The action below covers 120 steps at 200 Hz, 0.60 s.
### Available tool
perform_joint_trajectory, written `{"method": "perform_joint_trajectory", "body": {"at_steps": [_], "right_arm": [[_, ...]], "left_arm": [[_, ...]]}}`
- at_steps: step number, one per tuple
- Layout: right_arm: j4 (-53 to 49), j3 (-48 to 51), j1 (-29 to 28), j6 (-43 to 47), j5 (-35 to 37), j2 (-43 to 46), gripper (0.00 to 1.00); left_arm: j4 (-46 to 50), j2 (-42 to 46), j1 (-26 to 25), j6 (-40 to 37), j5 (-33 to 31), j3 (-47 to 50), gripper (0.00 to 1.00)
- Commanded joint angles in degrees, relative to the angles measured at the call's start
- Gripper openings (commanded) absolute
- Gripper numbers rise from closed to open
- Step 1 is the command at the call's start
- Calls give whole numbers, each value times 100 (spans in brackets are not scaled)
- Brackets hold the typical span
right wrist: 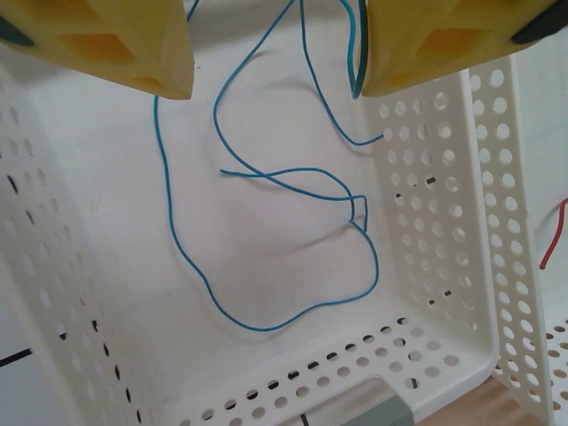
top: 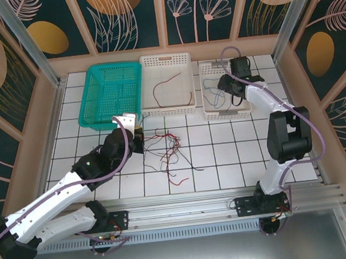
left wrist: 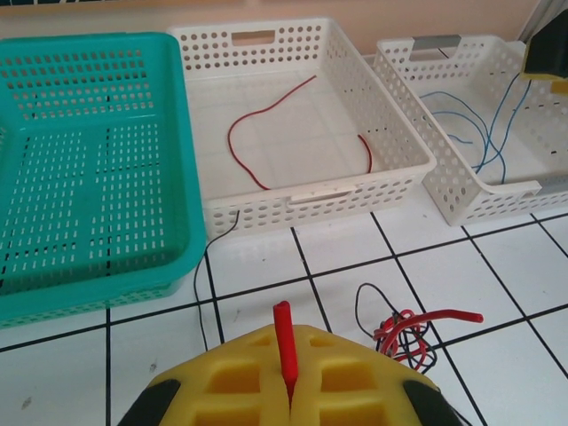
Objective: Untangle the cables
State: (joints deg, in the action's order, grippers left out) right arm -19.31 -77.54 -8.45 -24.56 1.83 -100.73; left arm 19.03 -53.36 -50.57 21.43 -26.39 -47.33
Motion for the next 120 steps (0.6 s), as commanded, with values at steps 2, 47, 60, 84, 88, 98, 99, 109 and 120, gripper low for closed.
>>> {"method": "perform_joint_trajectory", "body": {"at_steps": [2,47,60,84,88,98,99,109,120], "right_arm": [[-126,-119,124,-145,-69,340,54],[-96,11,178,-190,-223,620,55],[-60,103,201,-215,-225,756,55],[47,291,209,-268,-291,1040,55],[63,321,208,-269,-311,1088,55],[104,388,194,-278,-376,1218,55],[108,401,194,-278,-385,1229,55],[191,496,162,-269,-463,1379,55],[290,604,117,-270,-618,1545,55]], "left_arm": [[-171,-84,28,-50,78,-20,0],[-163,-139,30,-42,116,-22,0],[-148,-164,26,-41,129,-23,0],[-153,-184,22,-31,150,-22,0],[-154,-190,27,-34,159,-24,0],[-158,-200,21,-31,175,-22,0],[-165,-205,25,-24,177,-22,0],[-171,-226,20,-23,193,-22,0],[-179,-244,26,-26,217,-32,0]]}}
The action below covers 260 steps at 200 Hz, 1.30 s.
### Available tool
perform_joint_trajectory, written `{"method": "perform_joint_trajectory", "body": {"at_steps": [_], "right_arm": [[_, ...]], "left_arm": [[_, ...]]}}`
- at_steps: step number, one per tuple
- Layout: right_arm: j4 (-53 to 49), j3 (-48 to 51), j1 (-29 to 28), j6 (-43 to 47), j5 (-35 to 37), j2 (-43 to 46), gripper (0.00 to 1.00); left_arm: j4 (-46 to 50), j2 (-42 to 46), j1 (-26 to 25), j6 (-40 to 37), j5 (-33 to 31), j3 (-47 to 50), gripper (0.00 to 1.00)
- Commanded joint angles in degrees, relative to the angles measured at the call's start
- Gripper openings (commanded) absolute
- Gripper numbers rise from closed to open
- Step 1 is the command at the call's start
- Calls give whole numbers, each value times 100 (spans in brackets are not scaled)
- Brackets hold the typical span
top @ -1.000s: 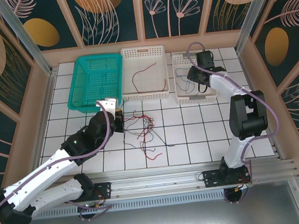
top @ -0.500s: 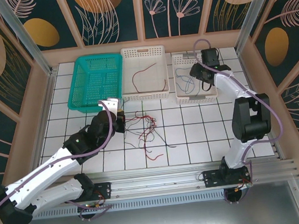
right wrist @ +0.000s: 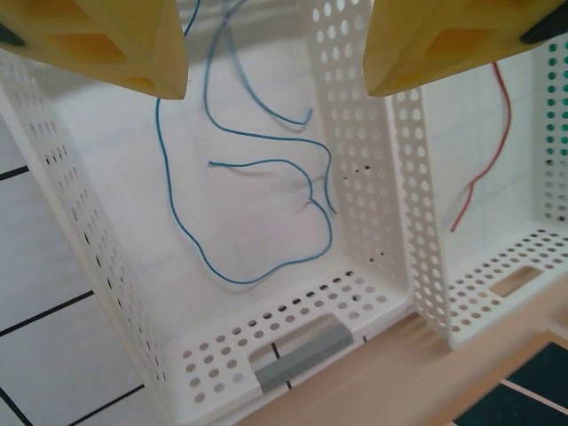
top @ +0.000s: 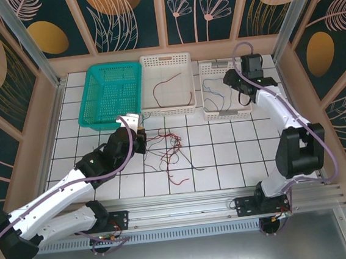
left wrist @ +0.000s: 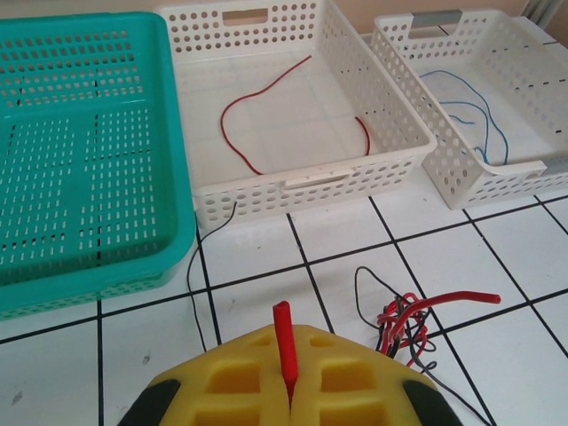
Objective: Untangle the cables
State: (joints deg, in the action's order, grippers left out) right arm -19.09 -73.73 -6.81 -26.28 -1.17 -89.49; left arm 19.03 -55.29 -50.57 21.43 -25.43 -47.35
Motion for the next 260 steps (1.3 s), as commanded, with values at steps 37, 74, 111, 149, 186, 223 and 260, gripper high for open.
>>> {"method": "perform_joint_trajectory", "body": {"at_steps": [37,74,111,149,186,223,260], "right_arm": [[441,489,-429,-8,-1005,722,55],[928,892,-1066,224,-1984,1175,56],[1843,1783,-1815,599,-3115,1971,56],[2455,2676,-2678,1006,-3459,2527,56],[2937,3517,-3430,1244,-3342,3122,56],[2769,3790,-4000,1618,-2515,3161,56],[2795,3871,-4224,1815,-1323,2762,56]], "left_arm": [[-215,-71,26,-14,193,-21,0],[-330,4,25,31,576,-93,0],[-452,-68,29,188,835,-306,0],[-393,-394,27,434,843,-562,0],[-277,-685,21,655,801,-800,0],[-255,-1004,22,770,935,-1121,0],[-312,-1119,24,853,1159,-1275,0]]}}
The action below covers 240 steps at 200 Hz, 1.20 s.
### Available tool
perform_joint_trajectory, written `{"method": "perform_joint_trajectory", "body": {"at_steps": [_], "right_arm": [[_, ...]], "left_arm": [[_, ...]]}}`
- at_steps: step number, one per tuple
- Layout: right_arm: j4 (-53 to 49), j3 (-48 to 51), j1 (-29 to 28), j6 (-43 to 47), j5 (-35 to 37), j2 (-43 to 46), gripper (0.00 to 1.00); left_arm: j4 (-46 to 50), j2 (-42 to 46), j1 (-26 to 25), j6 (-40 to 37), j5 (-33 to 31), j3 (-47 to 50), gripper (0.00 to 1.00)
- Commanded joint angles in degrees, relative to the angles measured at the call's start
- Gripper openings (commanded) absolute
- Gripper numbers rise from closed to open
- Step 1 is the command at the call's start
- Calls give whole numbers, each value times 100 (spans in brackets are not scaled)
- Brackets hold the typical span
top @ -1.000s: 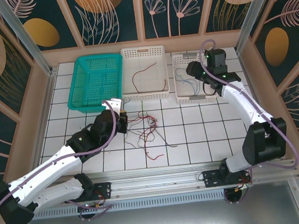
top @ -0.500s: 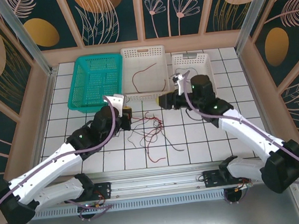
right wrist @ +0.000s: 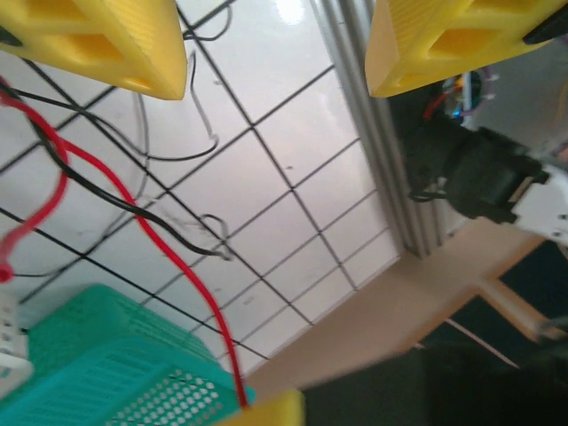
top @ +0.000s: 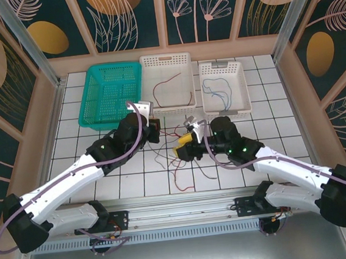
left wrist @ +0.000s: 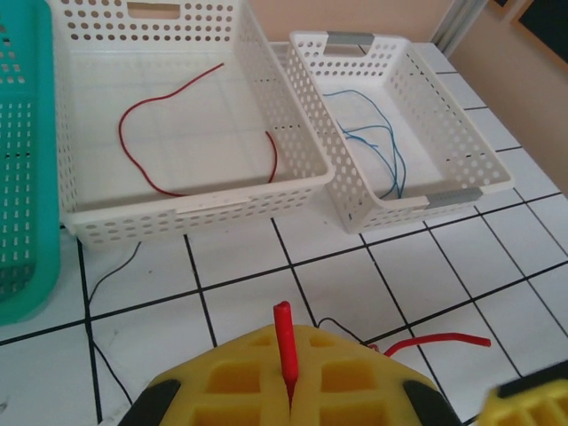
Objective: Untangle the cables
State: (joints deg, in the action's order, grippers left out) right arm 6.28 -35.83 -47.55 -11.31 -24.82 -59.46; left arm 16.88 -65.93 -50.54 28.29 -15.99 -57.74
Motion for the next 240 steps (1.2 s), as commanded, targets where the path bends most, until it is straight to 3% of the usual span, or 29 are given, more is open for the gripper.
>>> {"method": "perform_joint_trajectory", "body": {"at_steps": [1,16,36,73,131,155,210,240], "right_arm": [[267,88,-158,316,1072,-254,56],[450,90,-319,320,1629,-401,56],[660,63,-682,513,1802,-515,55],[1695,394,-790,-71,742,-652,57],[3225,630,-1061,-885,1125,-1420,59],[2933,480,-1211,-621,1625,-1151,59],[1024,384,-1196,-197,2538,330,60],[809,524,-1179,-216,2973,715,60]], "left_arm": [[-98,-58,20,167,226,-242,0],[-69,-97,26,235,327,-297,0],[2,-180,23,362,404,-406,0],[42,-225,18,713,455,-583,0],[-262,-132,23,1168,789,-651,0],[-168,-130,20,1157,699,-682,0],[63,-25,21,1029,404,-625,0],[26,-83,22,1021,528,-699,0]]}}
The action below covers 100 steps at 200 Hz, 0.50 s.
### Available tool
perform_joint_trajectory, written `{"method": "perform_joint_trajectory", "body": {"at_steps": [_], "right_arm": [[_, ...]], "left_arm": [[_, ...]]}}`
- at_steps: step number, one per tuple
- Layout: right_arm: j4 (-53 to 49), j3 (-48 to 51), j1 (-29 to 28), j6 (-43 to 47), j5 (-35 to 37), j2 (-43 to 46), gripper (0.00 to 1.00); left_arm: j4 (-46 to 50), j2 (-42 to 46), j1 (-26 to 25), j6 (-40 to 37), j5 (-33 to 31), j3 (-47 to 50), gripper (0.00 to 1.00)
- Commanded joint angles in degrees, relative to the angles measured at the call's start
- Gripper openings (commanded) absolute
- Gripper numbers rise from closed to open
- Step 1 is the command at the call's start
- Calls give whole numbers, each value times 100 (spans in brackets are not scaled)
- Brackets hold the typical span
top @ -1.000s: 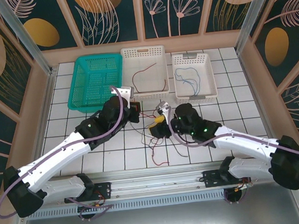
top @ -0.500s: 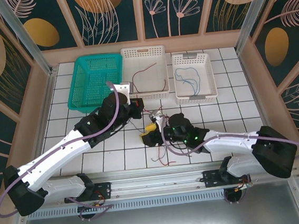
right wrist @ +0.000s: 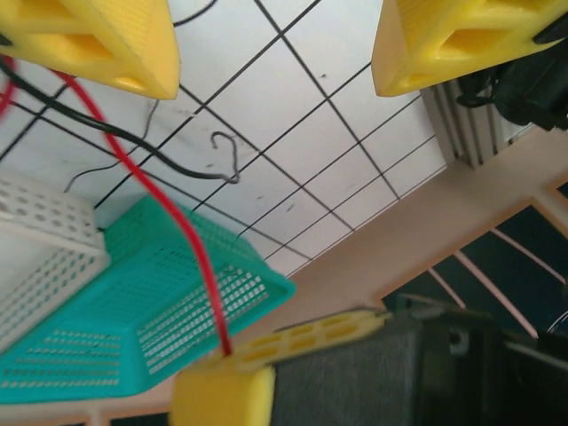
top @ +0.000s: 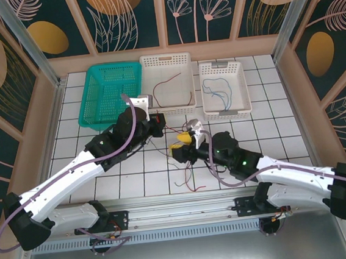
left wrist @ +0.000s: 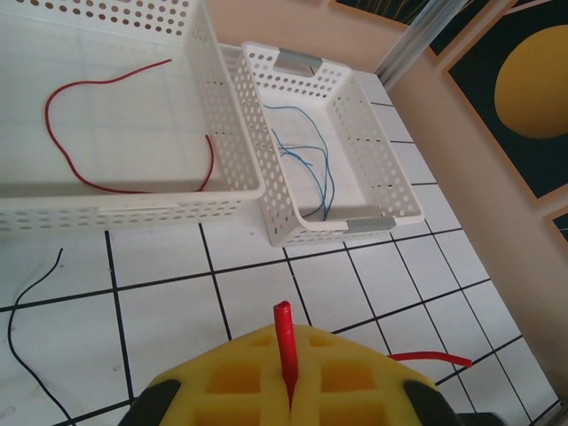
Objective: Untangle the cables
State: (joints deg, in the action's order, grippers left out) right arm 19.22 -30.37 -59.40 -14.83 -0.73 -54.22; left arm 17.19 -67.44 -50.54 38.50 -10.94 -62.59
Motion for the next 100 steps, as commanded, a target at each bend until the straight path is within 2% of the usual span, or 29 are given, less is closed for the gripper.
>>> {"method": "perform_joint_trajectory", "body": {"at_steps": [1,32,50,70,100], "right_arm": [[-487,-26,2,137,583,191,59],[-447,-159,47,128,1290,149,59],[-393,-303,234,-39,1454,21,58],[-233,-456,472,-241,1093,-157,58],[-10,-667,490,-318,1016,-432,56]], "left_arm": [[-5,66,25,0,31,-216,0],[-36,50,24,48,179,-177,0],[-40,103,21,73,180,-132,0],[-40,126,24,96,223,-96,0],[-99,126,21,110,296,-28,0]]}}
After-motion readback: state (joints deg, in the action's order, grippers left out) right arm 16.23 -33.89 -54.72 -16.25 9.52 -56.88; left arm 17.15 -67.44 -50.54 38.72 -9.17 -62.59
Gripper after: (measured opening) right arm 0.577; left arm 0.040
